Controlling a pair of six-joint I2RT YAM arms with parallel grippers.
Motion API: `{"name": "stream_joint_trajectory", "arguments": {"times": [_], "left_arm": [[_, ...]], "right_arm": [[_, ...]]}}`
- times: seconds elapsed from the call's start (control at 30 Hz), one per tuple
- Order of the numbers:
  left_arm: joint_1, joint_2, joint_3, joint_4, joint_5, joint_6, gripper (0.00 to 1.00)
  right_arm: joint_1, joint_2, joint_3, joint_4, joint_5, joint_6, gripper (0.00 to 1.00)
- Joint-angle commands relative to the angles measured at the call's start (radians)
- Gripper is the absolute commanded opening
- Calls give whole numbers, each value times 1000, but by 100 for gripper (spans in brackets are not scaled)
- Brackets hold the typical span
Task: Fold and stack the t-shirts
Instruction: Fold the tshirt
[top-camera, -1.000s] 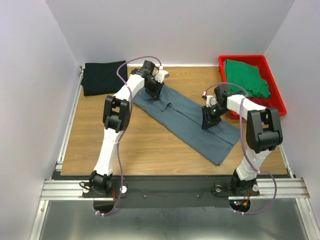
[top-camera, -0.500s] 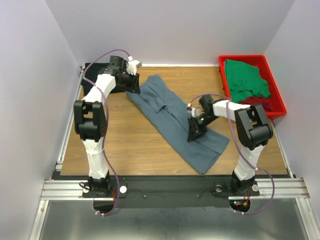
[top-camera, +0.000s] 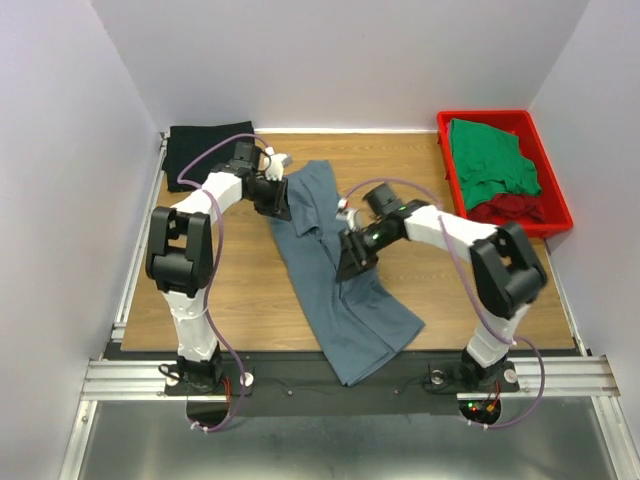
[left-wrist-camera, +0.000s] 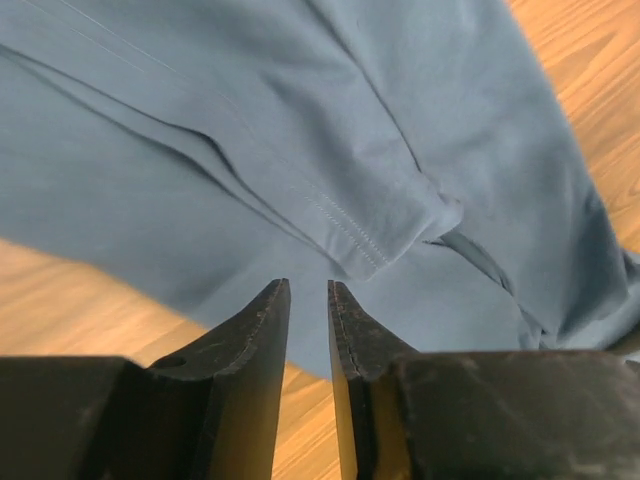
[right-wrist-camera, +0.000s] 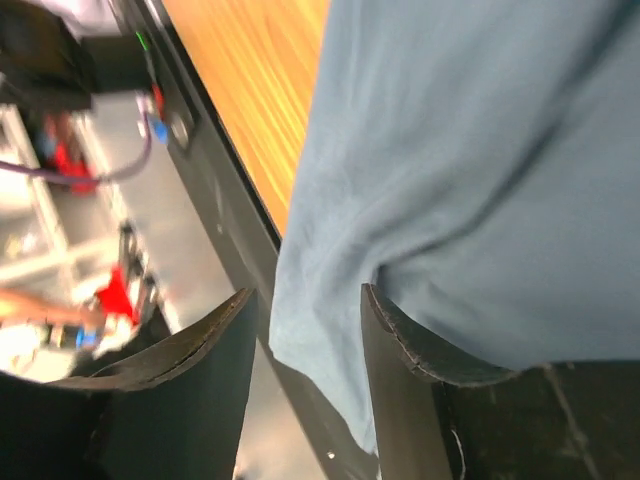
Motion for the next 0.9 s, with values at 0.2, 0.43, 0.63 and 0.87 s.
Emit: {"name": "stream_joint_trajectory", "arguments": {"times": [0.2, 0.43, 0.63, 0.87], "left_arm": [[-52, 265, 223, -48, -160, -36, 20], [-45, 595, 730, -256, -197, 20, 15], [-36, 654, 992, -191, -183, 80, 17], [-27, 367, 737, -28, -100, 51, 27]], "right_arm": [[-160, -196, -43, -29, 250, -76, 49], [-186, -191, -111, -61, 271, -113, 41], [-180, -124, -196, -19, 223, -102, 38], [-133, -10, -242, 86, 137, -33, 32]]}}
